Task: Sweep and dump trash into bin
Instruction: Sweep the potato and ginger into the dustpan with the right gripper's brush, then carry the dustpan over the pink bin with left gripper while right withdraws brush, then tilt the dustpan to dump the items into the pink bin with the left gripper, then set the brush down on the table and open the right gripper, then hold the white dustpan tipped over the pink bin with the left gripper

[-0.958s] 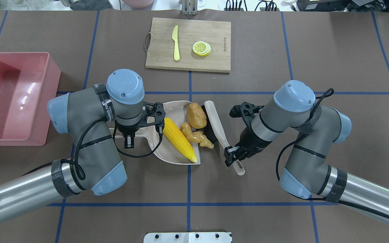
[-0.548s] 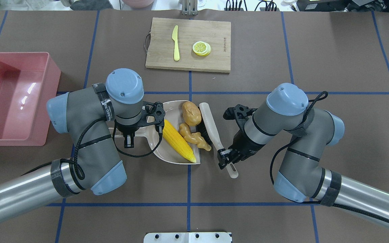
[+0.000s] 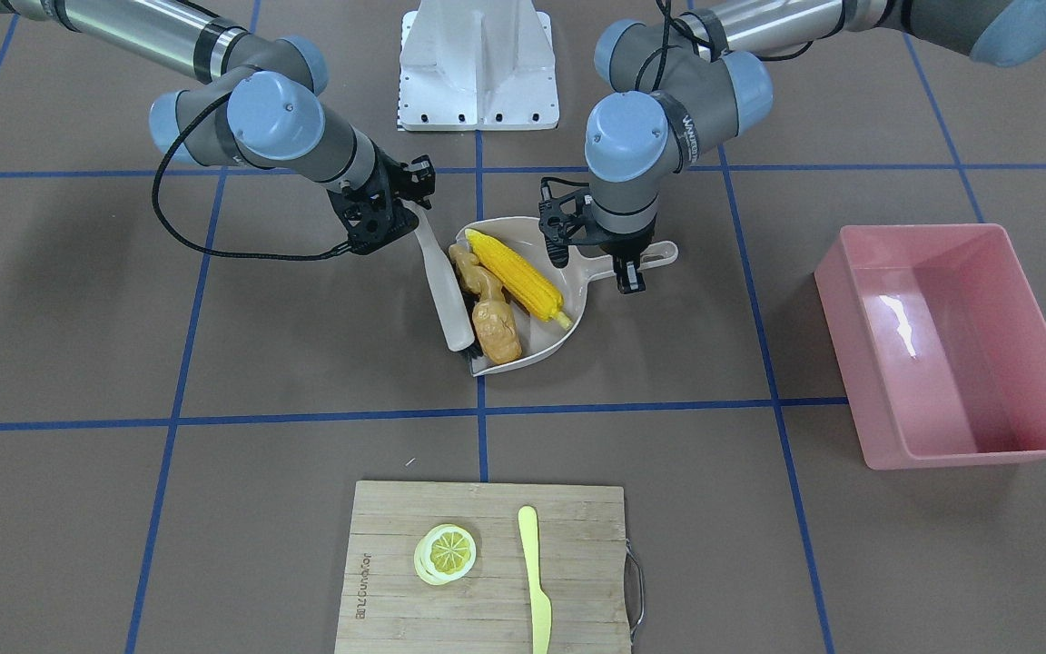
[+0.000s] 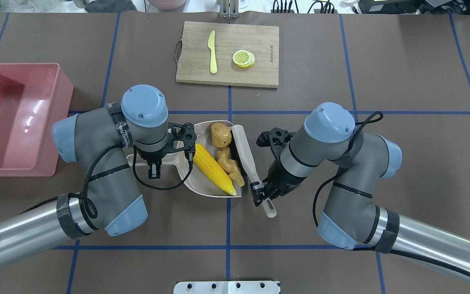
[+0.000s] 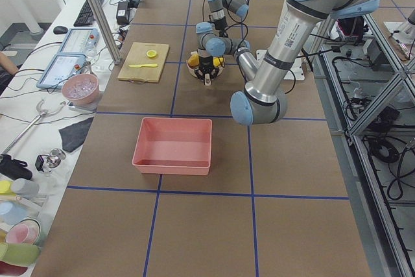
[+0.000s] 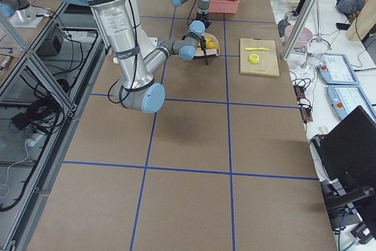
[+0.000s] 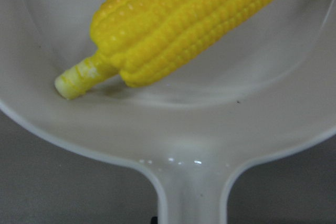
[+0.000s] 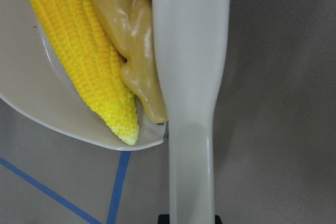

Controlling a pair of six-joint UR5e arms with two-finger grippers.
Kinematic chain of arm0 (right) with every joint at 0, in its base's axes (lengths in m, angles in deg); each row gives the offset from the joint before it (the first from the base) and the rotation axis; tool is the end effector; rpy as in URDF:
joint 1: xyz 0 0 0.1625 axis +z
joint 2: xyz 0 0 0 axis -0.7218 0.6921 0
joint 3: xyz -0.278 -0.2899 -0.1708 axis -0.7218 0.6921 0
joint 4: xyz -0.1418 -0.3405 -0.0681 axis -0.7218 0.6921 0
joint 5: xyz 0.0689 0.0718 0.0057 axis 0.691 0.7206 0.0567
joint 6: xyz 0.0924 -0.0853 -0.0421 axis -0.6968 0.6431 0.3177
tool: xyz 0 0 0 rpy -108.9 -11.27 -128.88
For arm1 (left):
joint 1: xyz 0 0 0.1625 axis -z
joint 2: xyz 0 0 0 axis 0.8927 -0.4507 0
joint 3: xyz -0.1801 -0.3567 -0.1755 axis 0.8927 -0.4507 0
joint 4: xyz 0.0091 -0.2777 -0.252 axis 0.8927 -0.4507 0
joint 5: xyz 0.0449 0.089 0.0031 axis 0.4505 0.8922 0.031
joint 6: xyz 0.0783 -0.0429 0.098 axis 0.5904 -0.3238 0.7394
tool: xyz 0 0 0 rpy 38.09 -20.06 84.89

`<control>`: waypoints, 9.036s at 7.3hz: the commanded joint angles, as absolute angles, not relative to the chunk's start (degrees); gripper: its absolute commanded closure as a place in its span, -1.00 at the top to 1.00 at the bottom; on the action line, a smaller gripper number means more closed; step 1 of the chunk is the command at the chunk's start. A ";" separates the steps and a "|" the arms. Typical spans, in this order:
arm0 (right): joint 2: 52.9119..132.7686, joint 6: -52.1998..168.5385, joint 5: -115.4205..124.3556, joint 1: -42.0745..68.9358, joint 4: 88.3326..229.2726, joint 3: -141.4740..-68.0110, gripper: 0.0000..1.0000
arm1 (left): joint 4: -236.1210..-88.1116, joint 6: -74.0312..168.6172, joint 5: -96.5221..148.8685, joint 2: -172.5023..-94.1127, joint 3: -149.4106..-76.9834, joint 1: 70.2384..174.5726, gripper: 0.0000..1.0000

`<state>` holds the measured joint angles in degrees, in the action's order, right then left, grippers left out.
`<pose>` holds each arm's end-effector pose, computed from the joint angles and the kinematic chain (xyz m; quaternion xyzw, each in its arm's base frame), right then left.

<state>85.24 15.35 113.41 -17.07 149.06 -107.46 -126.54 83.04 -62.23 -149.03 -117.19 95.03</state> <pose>-0.5315 -0.3474 0.3270 -0.0535 -0.5399 -0.1803 0.8205 0.5225 -0.4278 0.3474 0.1962 0.2419 0.6406 0.7018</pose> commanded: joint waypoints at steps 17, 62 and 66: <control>84.20 14.19 111.96 -12.64 171.15 -121.68 -1.00 | -151.02 74.52 -62.51 -142.19 -117.33 100.03 -1.00; 123.31 69.73 112.31 41.59 168.89 -112.56 1.00 | -126.79 123.81 -77.19 -108.79 -125.41 142.40 -1.00; 124.19 69.75 112.23 41.60 168.80 -112.56 1.00 | -111.97 129.59 -68.60 -116.15 -125.76 142.05 -1.00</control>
<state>123.83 69.69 112.21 41.56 168.88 -112.60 -117.56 126.96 -72.44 -113.08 -125.87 142.10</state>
